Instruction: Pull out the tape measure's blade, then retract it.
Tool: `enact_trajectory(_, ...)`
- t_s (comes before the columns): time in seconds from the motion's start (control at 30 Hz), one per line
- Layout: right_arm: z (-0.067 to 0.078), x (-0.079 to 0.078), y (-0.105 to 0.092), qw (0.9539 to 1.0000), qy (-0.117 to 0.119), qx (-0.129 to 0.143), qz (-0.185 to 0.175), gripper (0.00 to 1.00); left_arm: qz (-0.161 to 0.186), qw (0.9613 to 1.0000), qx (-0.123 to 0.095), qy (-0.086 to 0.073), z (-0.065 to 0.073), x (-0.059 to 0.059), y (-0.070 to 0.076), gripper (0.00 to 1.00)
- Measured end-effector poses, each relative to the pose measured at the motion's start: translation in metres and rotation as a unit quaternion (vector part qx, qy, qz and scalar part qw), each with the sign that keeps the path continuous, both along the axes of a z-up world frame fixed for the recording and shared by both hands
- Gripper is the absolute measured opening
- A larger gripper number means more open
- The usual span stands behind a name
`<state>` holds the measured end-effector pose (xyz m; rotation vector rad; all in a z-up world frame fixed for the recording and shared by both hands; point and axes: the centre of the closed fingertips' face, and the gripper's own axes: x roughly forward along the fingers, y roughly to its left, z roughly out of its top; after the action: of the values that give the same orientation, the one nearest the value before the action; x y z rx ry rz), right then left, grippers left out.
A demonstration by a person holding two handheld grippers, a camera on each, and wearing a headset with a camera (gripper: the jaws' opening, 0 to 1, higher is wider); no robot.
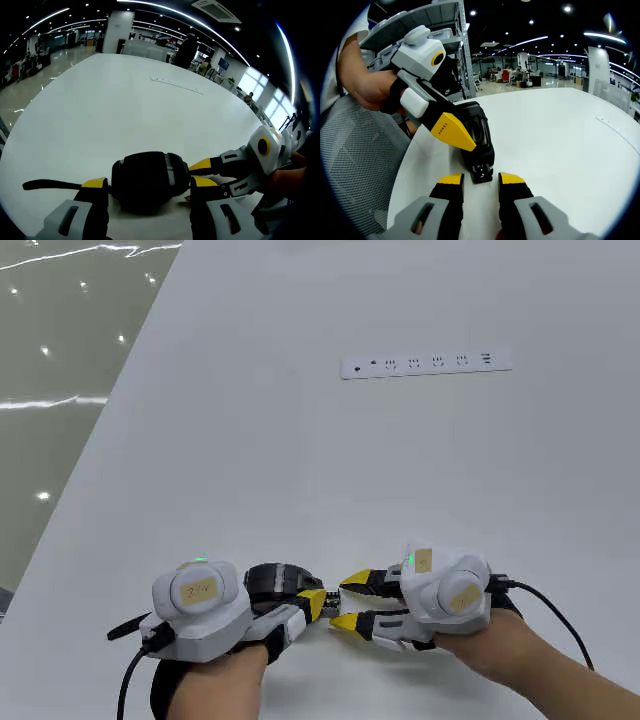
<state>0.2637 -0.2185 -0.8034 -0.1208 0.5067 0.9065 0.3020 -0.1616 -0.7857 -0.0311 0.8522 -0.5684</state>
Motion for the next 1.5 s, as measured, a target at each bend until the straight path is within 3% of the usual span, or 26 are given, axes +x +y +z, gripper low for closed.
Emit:
enact_trajectory(0.1,0.001,-0.001,-0.003,1.0,0.0,-0.006,-0.005,0.26,-0.001,0.9998,-0.017,0.004,0.003,-0.002,-0.001,0.64)
enact_trajectory(0.23,0.004,-0.002,-0.008,0.9998,0.009,-0.002,-0.02,0.29,-0.02,0.9998,-0.009,-0.001,0.004,-0.007,0.0,0.64)
enact_trajectory(0.63,0.018,-0.011,-0.026,0.9981,0.023,0.006,-0.057,0.38,-0.055,0.998,-0.031,-0.005,0.016,-0.013,0.004,0.67)
enact_trajectory(0.87,0.03,-0.013,-0.037,0.9967,0.026,-0.004,-0.077,0.45,-0.093,0.9953,-0.019,-0.015,0.021,-0.014,0.012,0.68)
enact_trajectory(1.17,0.041,-0.015,-0.047,0.9953,0.026,-0.017,-0.091,0.51,-0.156,0.987,-0.022,-0.033,0.029,-0.013,0.011,0.72)
enact_trajectory(1.5,0.046,-0.029,-0.062,0.993,0.036,-0.023,-0.111,0.58,-0.193,0.9801,-0.022,-0.039,0.035,-0.018,0.024,0.75)
